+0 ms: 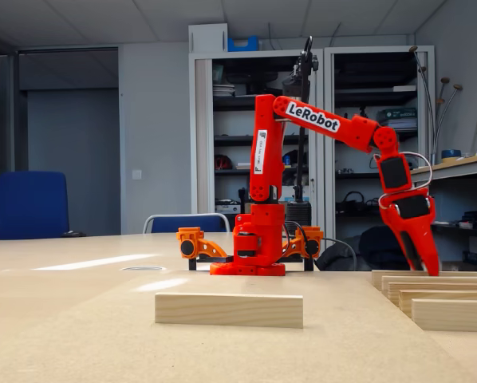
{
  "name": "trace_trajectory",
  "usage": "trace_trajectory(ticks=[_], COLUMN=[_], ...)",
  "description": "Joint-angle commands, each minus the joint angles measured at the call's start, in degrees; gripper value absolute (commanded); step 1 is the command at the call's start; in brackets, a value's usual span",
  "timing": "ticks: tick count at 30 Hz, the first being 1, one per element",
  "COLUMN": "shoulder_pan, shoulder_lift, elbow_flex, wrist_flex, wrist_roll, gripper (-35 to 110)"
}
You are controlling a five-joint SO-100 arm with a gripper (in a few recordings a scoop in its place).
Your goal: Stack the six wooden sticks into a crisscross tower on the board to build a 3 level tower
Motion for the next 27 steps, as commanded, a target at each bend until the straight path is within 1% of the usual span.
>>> trace_trajectory(ticks=[1,11,14,18,23,27], shoulder_pan=[-0.1,-0.2,-0.2,-0.3,-0.4,-0.1], shoulder_lift=[0.3,-0.9,-1.1,-1.3,-1.9,-2.5], elbow_flex=[0.1,0.5,0.5,0.7,1.2,1.8], wrist_flex=[-0.8,-2.7,-3.1,-4.0,-5.4,-6.9], wrist_roll=[0.7,0.7,0.8,1.0,1.7,2.1], gripper=[26,24,21,14,10,3])
